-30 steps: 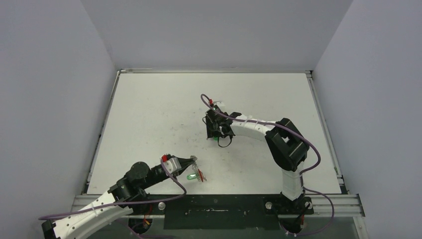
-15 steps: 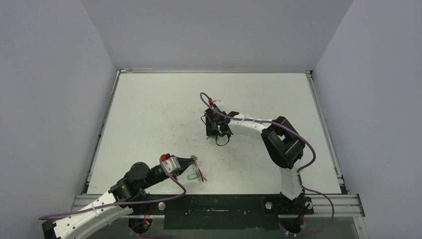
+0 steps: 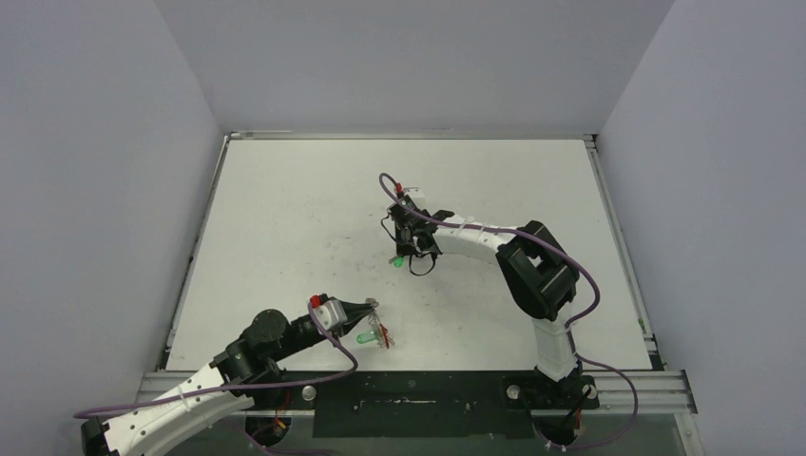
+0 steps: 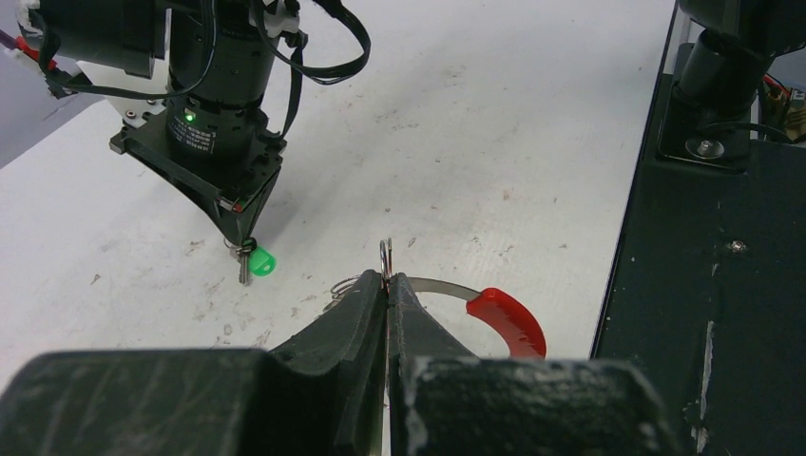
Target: Put the keys on the keyring
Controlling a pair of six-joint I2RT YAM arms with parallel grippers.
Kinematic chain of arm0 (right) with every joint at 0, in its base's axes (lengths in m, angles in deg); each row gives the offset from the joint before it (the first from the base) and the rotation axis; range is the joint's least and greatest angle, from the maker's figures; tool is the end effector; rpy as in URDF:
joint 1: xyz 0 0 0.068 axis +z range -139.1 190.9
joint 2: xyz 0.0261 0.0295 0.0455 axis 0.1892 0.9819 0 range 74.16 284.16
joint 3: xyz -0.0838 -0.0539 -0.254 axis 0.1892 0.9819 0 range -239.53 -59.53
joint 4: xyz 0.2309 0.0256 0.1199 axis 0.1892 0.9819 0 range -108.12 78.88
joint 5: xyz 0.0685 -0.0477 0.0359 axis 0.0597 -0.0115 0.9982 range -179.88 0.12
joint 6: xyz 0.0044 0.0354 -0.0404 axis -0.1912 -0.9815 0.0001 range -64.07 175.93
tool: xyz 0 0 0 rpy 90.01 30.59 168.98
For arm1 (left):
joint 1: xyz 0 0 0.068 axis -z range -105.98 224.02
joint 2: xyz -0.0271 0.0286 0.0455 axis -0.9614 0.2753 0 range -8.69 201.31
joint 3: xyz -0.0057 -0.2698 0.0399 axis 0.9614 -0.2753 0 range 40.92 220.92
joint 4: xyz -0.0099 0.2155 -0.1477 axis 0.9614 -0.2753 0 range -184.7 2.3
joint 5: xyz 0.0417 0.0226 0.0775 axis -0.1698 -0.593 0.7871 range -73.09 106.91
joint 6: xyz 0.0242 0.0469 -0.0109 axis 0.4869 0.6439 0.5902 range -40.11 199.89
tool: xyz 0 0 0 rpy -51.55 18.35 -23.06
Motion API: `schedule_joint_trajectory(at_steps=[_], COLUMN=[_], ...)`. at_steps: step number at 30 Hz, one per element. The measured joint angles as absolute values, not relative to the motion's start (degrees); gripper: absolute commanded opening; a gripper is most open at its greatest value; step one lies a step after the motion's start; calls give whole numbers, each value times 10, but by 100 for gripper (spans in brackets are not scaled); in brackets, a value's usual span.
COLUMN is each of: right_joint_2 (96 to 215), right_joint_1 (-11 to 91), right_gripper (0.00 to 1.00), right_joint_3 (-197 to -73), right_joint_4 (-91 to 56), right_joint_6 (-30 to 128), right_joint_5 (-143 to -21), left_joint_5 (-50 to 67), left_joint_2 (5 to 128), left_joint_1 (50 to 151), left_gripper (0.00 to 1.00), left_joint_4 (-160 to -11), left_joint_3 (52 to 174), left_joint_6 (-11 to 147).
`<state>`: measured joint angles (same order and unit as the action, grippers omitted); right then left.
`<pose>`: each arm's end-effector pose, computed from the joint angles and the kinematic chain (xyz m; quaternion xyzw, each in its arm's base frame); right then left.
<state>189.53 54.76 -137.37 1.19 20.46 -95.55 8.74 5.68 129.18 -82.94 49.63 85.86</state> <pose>0.3080 0.2912 0.1588 -0.0559 0.9557 0.1454 0.2497 0.0663 -0.1039 0.2129 0.4045 0.5867 -0.3374 0.6151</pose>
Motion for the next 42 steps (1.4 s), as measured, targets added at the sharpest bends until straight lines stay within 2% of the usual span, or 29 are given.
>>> schedule_joint_trajectory(at_steps=[13,28,35,42], right_joint_2=[1864,1602,1483,1437], right_joint_1=[548,547,545,557], right_gripper=[0,0,0,0], right_joint_3=[-1350,-1208,-1147,-1125], right_joint_4=[13,12,20,23], right_joint_6=[268,413,462,487], right_joint_5=[-923,-850,-775,-686], left_joint_5=[87,99,99,98], left_joint_2=[63,95,136,148], left_joint_1=[1292,1292,1292,1292], left_gripper=[0,0,0,0], left_joint_4=[-827,-827,-812,-799], left_joint_3=[496,496,496,496], left_joint_6=[858,850,850,850])
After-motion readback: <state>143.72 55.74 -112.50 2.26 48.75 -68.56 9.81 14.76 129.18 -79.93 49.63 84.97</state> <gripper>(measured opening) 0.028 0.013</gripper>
